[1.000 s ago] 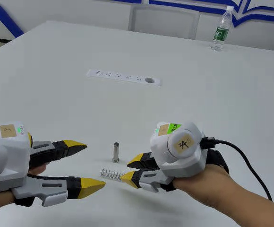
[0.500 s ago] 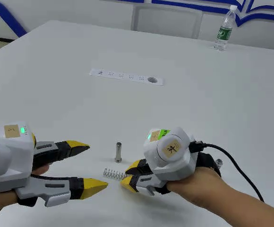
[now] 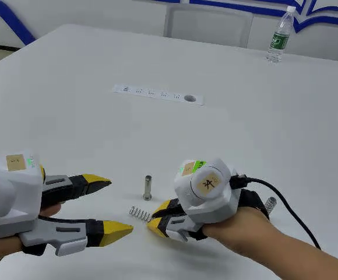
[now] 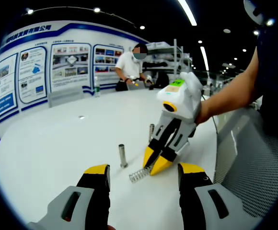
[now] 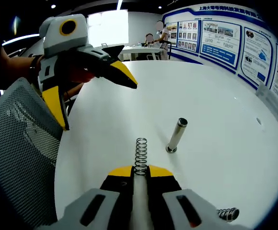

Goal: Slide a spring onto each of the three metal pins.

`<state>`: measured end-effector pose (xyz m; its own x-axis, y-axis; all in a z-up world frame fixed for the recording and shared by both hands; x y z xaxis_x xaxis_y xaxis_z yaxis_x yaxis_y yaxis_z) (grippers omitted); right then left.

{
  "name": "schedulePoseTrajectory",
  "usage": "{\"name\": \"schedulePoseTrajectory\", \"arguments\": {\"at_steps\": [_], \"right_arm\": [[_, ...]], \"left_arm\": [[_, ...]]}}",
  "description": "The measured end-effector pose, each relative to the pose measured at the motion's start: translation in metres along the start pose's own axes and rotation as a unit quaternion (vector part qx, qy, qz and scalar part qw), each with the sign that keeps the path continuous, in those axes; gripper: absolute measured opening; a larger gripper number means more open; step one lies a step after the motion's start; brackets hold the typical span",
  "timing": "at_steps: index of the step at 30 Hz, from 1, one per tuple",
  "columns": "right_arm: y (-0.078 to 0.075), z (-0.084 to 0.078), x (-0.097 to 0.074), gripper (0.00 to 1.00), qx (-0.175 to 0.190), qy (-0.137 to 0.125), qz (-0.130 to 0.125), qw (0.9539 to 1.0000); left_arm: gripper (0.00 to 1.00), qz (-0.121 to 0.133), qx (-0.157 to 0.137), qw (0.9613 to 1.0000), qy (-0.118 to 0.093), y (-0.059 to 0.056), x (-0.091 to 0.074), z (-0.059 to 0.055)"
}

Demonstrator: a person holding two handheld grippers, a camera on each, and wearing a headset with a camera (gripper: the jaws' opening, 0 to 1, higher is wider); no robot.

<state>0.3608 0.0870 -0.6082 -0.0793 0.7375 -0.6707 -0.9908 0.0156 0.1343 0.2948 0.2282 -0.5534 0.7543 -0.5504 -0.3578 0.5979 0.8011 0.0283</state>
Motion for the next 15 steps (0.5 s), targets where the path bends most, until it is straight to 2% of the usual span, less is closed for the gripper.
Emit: {"name": "schedulePoseTrajectory", "arguments": {"at_steps": [9,15], "right_arm": [[0.009,-0.001,-0.009,0.11,0.005,0.009,0.008,0.9999],[0.023,0.009,-0.028,0.11,-0.023,0.01,0.033,0.9991]], "left_arm": [[0.57,-0.007,0.001,1.0,0.004,-0.003,0.001,-0.002],[0.54,-0.02,0.007,0.9997,0.006,-0.009,0.004,-0.001]]}}
Point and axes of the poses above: the centre of the closed fingertips' face, and the gripper's own axes: x roughly forward along the fingers, y roughly to its left, z roughly out of its top, the point moved 8 cm from there along -x, roughly backward along the fingers, and after that the axes turned 11 degrees about z, right-handed, at the moved point
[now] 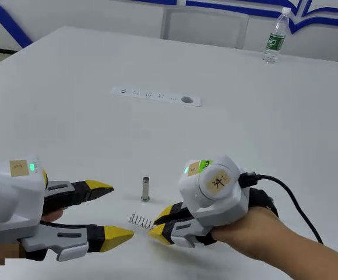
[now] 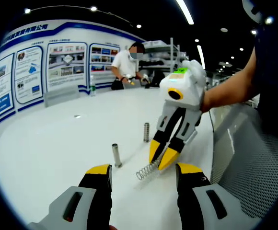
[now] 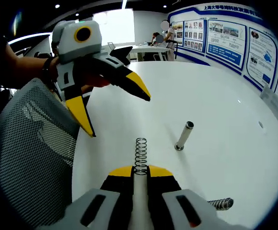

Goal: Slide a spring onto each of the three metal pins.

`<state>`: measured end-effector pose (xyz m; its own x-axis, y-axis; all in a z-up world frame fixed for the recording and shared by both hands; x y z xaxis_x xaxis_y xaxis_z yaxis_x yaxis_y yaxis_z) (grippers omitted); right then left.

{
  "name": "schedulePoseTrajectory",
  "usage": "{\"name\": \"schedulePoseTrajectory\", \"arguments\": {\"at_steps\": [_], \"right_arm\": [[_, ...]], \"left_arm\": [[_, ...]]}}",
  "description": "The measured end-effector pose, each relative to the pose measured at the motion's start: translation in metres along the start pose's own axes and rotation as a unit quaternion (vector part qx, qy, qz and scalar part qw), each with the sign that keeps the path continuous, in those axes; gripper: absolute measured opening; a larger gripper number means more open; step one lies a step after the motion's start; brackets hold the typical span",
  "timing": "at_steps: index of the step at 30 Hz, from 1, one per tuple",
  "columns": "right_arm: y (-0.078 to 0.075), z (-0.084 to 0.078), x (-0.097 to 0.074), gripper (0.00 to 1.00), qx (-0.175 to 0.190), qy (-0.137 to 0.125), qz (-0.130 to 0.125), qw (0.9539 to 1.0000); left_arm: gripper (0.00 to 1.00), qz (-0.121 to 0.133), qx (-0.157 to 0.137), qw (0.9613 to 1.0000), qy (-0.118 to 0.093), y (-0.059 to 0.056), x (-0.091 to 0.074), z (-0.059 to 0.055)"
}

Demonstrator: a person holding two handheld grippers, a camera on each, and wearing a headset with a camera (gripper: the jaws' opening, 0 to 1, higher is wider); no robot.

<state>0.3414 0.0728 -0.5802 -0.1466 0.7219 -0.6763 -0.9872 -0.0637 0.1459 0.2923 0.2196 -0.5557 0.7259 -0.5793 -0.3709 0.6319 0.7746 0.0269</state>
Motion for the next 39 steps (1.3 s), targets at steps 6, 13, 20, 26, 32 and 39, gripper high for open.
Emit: {"name": "schedulePoseTrajectory", "arguments": {"at_steps": [6,13,20,26,32,39], "right_arm": [[0.009,0.01,-0.017,0.11,-0.033,0.007,0.008,0.9994],[0.015,0.014,-0.029,0.11,-0.058,0.012,0.017,0.9981],[0.025,0.017,-0.034,0.11,-0.089,0.012,0.05,0.9947],[0.029,0.019,-0.036,0.11,-0.102,0.014,0.063,0.9927],[0.033,0.02,-0.037,0.11,-0.116,0.019,0.077,0.99],[0.034,0.021,-0.039,0.11,-0.124,0.022,0.083,0.9886]], "left_arm": [[0.49,-0.018,0.007,0.9998,0.0,-0.006,0.004,0.003],[0.44,-0.034,0.015,0.9993,0.0,-0.012,0.005,0.004],[0.38,-0.059,0.022,0.998,0.0,-0.018,0.006,0.006],[0.27,-0.083,0.033,0.996,-0.001,-0.026,0.008,0.006],[0.2,-0.103,0.038,0.9939,-0.001,-0.032,0.009,0.006],[0.14,-0.119,0.043,0.9919,-0.001,-0.037,0.01,0.005]]}}
Point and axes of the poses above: the centre of the closed fingertips' face, and the gripper's own axes: x roughly forward along the fingers, y roughly to its left, z roughly out of its top, the point moved 8 cm from there along -x, roughly backward along the fingers, and after that the axes turned 11 degrees about z, right-handed, at the moved point
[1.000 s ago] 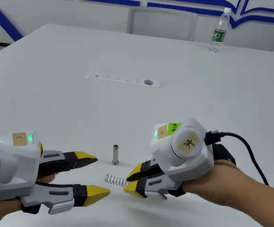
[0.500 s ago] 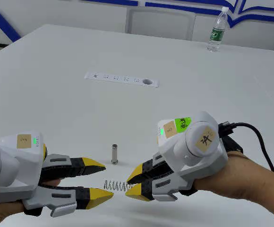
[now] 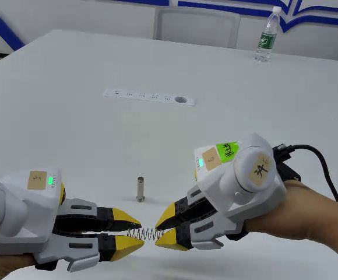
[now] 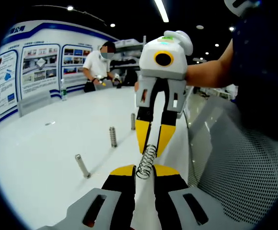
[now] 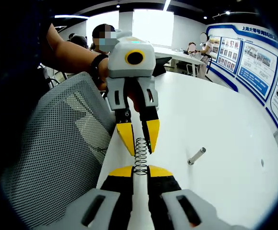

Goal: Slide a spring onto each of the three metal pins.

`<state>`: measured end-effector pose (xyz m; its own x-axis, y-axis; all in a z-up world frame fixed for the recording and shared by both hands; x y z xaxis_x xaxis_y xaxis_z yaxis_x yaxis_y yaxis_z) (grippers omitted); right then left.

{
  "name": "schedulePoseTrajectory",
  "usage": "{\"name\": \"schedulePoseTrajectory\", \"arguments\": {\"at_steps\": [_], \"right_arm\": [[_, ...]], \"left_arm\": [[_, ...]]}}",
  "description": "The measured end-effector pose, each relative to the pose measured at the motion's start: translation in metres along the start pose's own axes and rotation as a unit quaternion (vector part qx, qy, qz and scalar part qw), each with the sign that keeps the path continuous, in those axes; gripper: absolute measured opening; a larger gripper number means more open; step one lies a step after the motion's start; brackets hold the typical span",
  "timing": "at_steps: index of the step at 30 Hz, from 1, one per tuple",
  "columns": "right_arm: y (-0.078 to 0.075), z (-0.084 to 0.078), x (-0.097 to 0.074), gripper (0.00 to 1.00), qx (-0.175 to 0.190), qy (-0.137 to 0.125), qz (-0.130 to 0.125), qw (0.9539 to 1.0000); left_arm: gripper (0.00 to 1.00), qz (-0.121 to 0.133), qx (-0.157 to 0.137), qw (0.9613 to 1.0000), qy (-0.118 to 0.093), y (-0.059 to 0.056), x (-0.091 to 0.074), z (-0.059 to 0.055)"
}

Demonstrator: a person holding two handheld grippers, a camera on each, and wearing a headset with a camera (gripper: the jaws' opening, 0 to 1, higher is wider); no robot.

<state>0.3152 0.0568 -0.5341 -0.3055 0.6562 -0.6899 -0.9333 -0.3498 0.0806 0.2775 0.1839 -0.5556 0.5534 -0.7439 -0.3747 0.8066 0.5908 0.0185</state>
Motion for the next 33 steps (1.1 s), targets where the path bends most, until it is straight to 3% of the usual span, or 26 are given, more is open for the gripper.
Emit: {"name": "schedulePoseTrajectory", "arguments": {"at_steps": [23,33], "right_arm": [[-0.001,-0.003,-0.002,0.16,0.024,-0.018,0.001,0.9995],[0.0,-0.005,-0.001,0.14,0.022,-0.014,-0.001,0.9997]], "left_arm": [[0.1,-0.017,-0.006,0.9997,-0.017,-0.002,-0.001,0.006],[0.1,-0.022,-0.005,0.9995,-0.022,-0.003,-0.001,0.01]]}}
Point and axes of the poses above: the centre of the closed fingertips' face, and the gripper's own axes: x roughly forward along the fingers, y roughly to its left, z roughly out of its top, the point moved 8 cm from there along -x, roughly backward along the fingers, and after that the axes turned 11 degrees about z, right-handed, at the moved point
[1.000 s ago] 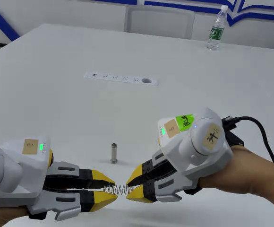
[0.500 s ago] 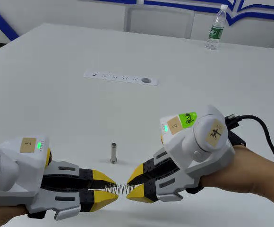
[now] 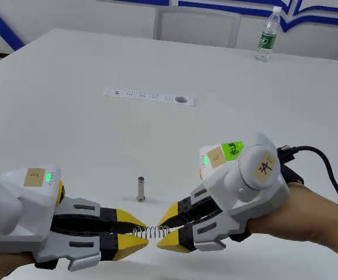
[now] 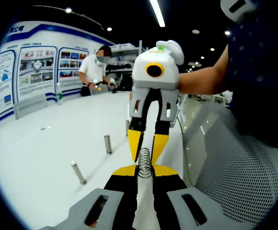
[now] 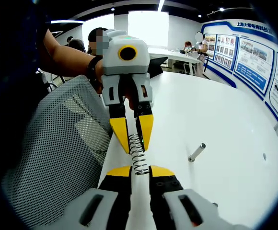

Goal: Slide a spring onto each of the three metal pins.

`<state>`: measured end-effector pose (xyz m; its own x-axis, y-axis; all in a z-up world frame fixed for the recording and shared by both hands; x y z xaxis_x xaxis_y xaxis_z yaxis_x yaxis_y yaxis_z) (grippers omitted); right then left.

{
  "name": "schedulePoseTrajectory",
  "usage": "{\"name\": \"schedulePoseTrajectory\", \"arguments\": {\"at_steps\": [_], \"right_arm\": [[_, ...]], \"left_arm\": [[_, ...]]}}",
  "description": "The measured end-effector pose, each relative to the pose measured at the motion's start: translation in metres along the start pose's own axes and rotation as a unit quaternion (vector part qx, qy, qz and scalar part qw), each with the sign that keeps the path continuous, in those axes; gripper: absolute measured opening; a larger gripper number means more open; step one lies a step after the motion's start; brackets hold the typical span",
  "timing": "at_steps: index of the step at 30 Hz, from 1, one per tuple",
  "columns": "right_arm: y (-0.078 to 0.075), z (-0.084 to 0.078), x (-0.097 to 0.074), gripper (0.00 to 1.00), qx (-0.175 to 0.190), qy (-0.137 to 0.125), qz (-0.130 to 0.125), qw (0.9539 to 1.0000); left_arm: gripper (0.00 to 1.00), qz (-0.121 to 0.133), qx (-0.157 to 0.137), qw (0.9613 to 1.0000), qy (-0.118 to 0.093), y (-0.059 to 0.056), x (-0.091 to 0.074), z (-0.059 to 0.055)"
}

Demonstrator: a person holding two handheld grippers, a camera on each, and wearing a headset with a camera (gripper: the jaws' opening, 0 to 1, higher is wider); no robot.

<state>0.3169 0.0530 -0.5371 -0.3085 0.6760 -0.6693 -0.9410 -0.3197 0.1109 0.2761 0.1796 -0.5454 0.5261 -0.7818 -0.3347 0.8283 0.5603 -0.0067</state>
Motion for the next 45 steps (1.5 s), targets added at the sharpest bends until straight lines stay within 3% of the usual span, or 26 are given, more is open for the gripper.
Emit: {"name": "schedulePoseTrajectory", "arguments": {"at_steps": [11,18,34,45], "right_arm": [[0.0,0.007,-0.008,0.12,0.005,-0.009,-0.009,0.9999],[0.002,0.021,-0.015,0.12,0.006,-0.035,-0.01,0.9993],[0.004,0.048,-0.01,0.11,-0.009,-0.072,-0.006,0.9973],[0.002,0.053,-0.004,0.11,-0.008,-0.076,-0.008,0.997]], "left_arm": [[0.1,0.003,-0.004,1.0,-0.002,0.002,0.0,0.0],[0.1,0.007,-0.004,1.0,0.002,0.003,0.0,-0.002],[0.1,0.004,-0.003,1.0,0.002,0.002,0.005,-0.001],[0.11,0.008,-0.001,1.0,0.0,0.002,0.008,-0.002]]}}
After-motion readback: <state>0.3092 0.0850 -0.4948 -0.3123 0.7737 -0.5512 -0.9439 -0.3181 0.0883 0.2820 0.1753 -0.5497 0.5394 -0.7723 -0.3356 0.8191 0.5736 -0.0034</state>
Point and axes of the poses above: the centre of the closed fingertips' face, and the gripper's own axes: x roughly forward along the fingers, y roughly to its left, z roughly out of its top, the point moved 8 cm from there along -x, roughly backward along the fingers, and after that the axes turned 11 degrees about z, right-handed, at the moved point
